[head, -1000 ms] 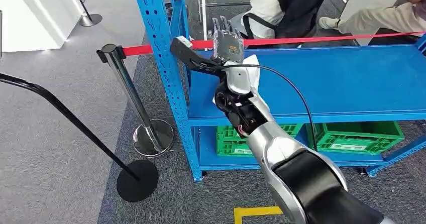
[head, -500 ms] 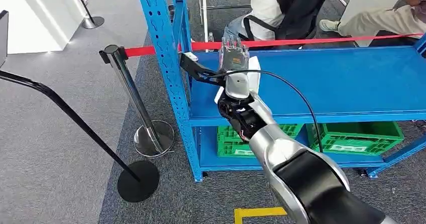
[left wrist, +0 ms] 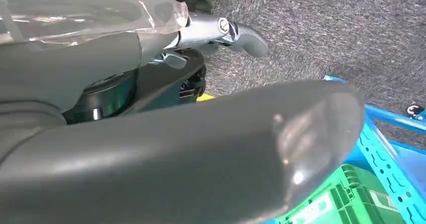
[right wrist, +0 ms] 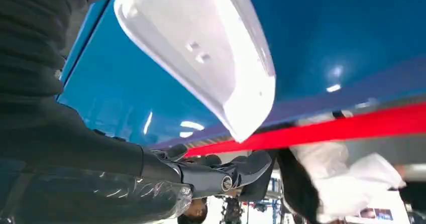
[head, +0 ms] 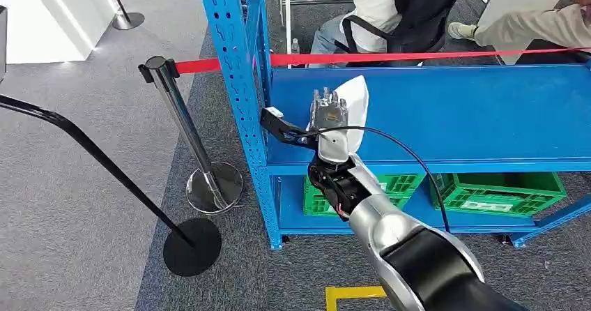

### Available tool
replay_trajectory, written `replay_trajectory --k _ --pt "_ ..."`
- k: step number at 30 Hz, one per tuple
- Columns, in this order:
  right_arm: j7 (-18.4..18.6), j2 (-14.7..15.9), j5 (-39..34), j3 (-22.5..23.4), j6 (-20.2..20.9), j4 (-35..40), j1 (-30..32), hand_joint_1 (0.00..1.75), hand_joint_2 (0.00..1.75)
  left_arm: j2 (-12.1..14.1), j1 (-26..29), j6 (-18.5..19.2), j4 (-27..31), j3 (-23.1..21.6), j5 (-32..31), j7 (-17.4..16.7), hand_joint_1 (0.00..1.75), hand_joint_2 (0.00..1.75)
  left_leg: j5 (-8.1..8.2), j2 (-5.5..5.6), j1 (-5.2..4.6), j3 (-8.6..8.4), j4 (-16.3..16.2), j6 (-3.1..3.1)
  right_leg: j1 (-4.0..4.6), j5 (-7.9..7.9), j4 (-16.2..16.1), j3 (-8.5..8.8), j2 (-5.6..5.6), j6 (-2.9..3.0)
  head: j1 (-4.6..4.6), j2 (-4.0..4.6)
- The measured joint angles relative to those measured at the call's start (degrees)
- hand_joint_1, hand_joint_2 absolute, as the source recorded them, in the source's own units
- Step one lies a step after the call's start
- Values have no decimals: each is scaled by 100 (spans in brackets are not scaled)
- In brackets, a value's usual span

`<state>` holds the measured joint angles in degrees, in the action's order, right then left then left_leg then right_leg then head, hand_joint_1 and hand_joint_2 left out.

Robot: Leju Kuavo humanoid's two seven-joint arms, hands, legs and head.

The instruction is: Take the parts from the cabinet and place them on the table.

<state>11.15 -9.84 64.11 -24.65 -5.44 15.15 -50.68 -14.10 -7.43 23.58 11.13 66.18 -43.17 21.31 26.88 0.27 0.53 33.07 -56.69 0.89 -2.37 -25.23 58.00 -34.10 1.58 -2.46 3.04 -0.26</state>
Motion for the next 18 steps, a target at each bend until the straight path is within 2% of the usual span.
replay_trajectory --k 18 --pt "83 7 120 42 37 -20 238 0 175 -15 4 -9 0 0 -59 -7 0 0 1 8 0 12 0 -1 -1 -1 -1 -7 -12 -2 0 0"
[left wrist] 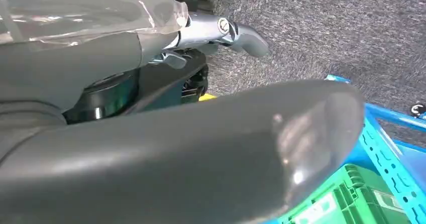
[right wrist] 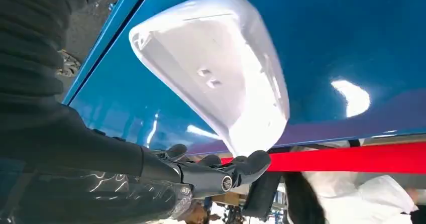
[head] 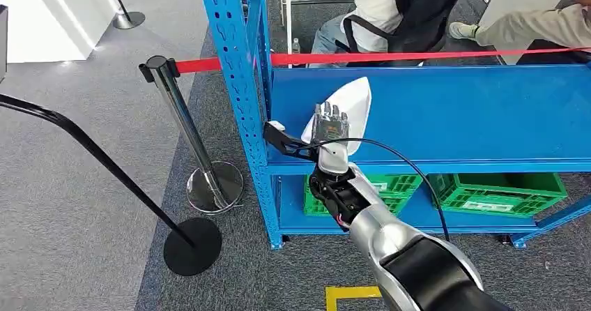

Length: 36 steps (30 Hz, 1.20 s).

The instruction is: Take the parts from the cabinet and place them on the table.

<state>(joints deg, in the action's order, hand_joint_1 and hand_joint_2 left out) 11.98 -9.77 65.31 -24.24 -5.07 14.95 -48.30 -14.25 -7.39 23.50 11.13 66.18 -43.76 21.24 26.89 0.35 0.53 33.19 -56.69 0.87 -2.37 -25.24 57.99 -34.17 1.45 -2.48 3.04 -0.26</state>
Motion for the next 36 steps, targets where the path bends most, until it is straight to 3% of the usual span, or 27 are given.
replay_trajectory --k 33,34,36 --pt "-24 9 -101 343 -59 -13 529 0 175 -2 5 -2 0 -2 -5 26 0 0 0 3 0 6 0 0 0 0 0 -3 -3 0 0 0" --pt "-24 9 -94 350 -59 -15 529 0 0 -2 5 -2 0 0 -4 26 0 0 0 3 0 5 0 0 0 0 0 -3 -3 0 0 0" --pt "-24 9 -83 369 -61 -15 529 0 0 -2 5 -2 0 0 -5 28 0 0 0 4 0 5 0 0 0 0 0 -3 -3 0 0 0"
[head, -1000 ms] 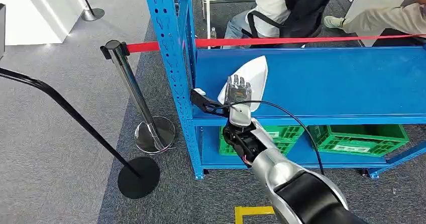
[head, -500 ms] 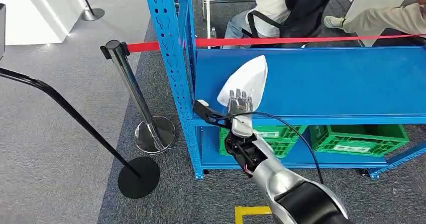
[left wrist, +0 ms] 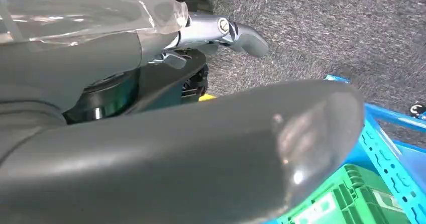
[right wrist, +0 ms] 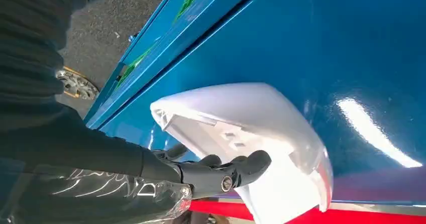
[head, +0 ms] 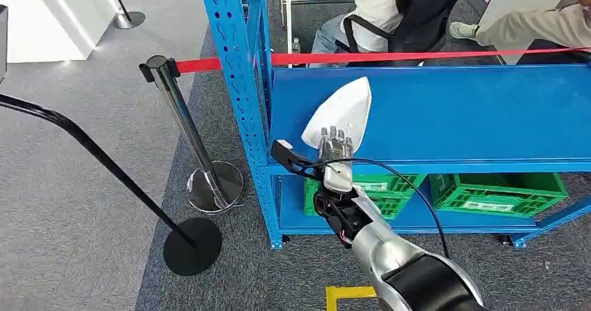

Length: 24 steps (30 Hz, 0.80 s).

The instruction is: Take the parts from the cabinet and place them on the table.

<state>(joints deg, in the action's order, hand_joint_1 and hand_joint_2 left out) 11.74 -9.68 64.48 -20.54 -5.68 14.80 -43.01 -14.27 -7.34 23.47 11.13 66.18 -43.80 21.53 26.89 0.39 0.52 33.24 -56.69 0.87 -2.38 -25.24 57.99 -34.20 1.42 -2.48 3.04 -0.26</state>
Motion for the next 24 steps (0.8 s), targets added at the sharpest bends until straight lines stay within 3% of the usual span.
replay_trajectory --k 6,24 --pt "44 35 77 74 -96 2 -22 0 0 0 6 2 0 0 -18 18 0 0 0 1 0 0 0 0 0 0 0 0 0 0 0 0" --pt "242 537 203 269 -208 2 -514 0 0 4 22 11 0 0 -39 59 0 0 -1 14 -4 2 0 -1 -3 0 0 1 -13 0 0 0"
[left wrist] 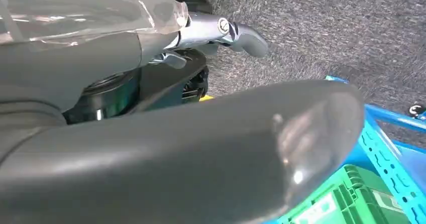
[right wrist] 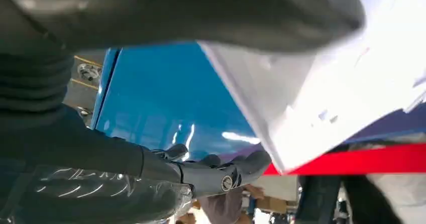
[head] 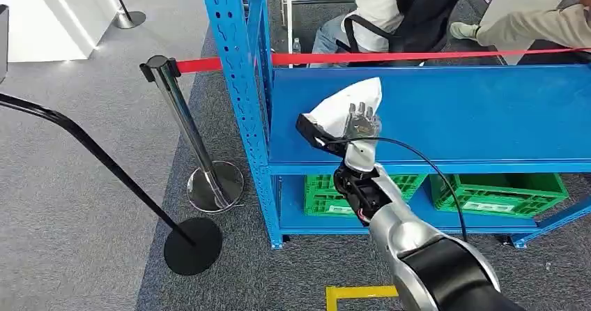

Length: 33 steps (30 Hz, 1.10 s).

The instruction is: Take the parts from the cabinet and place them on the table.

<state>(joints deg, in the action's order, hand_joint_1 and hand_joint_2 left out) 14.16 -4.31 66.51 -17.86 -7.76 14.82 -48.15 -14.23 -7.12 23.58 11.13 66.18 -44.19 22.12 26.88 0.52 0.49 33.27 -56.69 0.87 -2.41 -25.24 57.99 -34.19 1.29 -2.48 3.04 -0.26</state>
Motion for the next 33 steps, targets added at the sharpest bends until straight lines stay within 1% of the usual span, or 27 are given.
replay_trajectory --k 4,9,25,26,29,33 --pt "-2 107 -4 88 4 0 -84 0 0 7 6 0 0 0 18 44 0 0 0 1 -2 0 -1 -1 -1 0 0 1 -1 0 0 0" --pt "-48 162 -35 177 15 0 -82 0 0 15 5 0 0 2 42 70 0 0 -1 4 -1 0 -1 -1 -1 0 0 0 -3 0 0 0" --pt "-164 127 22 337 -11 0 108 0 0 22 6 0 0 20 44 107 0 0 -1 6 -1 4 -1 -1 -1 -1 0 0 -6 -1 0 0" --pt "-199 125 81 345 -35 0 111 0 175 22 6 0 0 24 44 107 0 0 -1 7 -1 4 -1 -1 -1 -1 0 0 -7 -1 0 0" --pt "-269 125 171 376 -61 0 108 0 175 22 6 0 0 42 44 107 0 0 -1 7 -1 4 0 -1 -1 -1 0 0 -8 -1 0 0" --pt "-201 125 221 433 -127 0 86 0 175 22 6 0 0 52 44 112 0 0 -1 8 -1 5 0 -1 -1 -1 0 0 -9 -1 0 0"
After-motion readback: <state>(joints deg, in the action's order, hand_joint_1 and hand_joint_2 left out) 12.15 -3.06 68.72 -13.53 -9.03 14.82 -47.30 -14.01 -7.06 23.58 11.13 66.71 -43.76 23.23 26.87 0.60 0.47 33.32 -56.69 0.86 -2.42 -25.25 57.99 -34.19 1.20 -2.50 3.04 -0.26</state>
